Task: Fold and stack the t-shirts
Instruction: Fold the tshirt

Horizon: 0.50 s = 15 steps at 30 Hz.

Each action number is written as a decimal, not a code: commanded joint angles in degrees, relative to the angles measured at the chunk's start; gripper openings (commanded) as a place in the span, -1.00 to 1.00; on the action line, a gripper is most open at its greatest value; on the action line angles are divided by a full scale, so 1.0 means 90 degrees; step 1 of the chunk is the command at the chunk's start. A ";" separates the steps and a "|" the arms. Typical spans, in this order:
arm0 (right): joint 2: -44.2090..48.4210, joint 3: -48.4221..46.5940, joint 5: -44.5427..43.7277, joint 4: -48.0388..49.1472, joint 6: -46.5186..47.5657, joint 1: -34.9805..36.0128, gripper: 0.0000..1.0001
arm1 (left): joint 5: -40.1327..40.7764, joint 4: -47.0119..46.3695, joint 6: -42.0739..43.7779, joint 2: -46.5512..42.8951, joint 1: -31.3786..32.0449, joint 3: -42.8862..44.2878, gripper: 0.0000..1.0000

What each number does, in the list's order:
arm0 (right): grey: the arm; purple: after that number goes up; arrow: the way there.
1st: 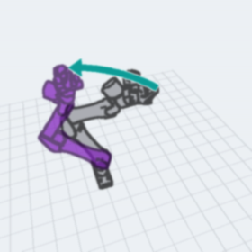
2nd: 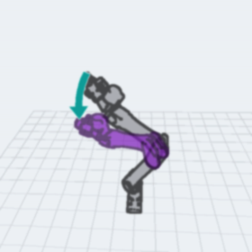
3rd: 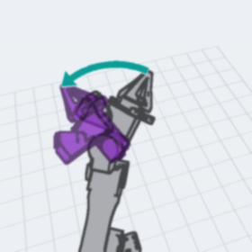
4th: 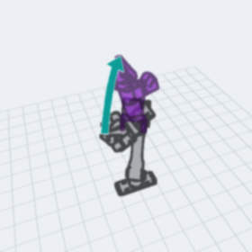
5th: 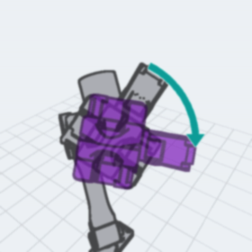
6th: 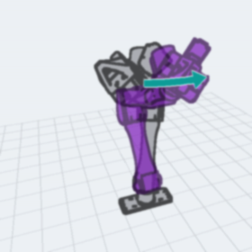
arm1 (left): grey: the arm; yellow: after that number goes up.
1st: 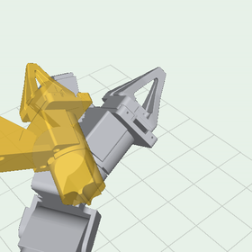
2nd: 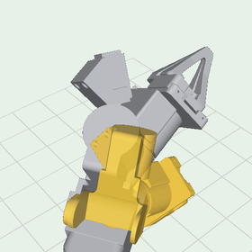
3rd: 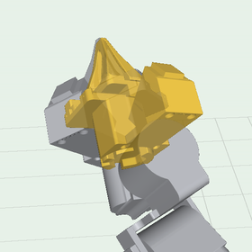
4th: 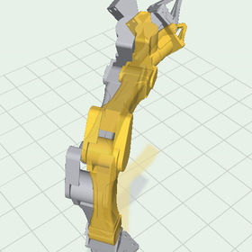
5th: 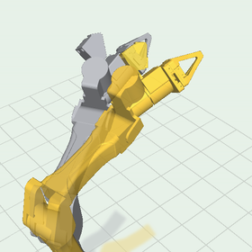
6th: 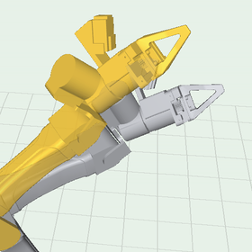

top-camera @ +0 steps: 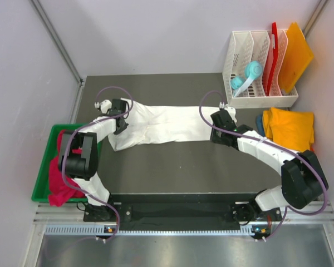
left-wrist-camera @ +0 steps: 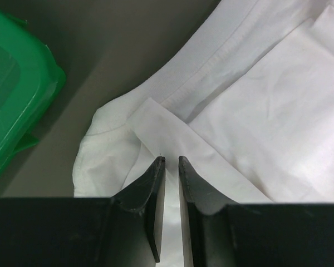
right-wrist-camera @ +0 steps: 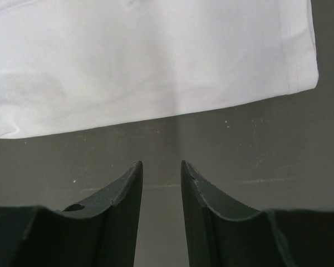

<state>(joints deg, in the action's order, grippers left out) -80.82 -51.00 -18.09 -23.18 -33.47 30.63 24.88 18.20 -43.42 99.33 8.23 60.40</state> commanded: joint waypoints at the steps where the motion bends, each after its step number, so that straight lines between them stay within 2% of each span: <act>1: -0.0063 -0.0007 -0.0012 0.0212 0.0008 0.0024 -0.31 | 0.0009 -0.0030 -0.0019 0.0135 -0.0045 -0.0061 -0.57; 5: -0.0063 -0.0007 -0.0012 0.0212 0.0018 0.0024 -0.31 | -0.0011 -0.0010 -0.0039 0.0184 -0.0055 -0.0061 -0.55; 9: -0.0063 -0.0007 -0.0012 0.0231 0.0018 0.0024 -0.32 | 0.0028 -0.0030 -0.0058 0.0145 -0.0055 -0.0080 -0.65; 13: -0.0063 0.0013 -0.0012 0.0241 0.0028 0.0024 -0.31 | 0.0106 0.0038 -0.0058 0.0038 -0.0045 -0.0051 -1.00; 15: -0.0073 0.0013 0.0007 0.0241 0.0018 0.0024 -0.32 | 0.0155 0.0029 -0.0049 -0.0089 -0.0045 -0.0041 -1.00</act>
<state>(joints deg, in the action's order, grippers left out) -81.28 -51.00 -18.09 -23.18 -33.45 30.63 24.91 18.20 -43.66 100.90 8.23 60.20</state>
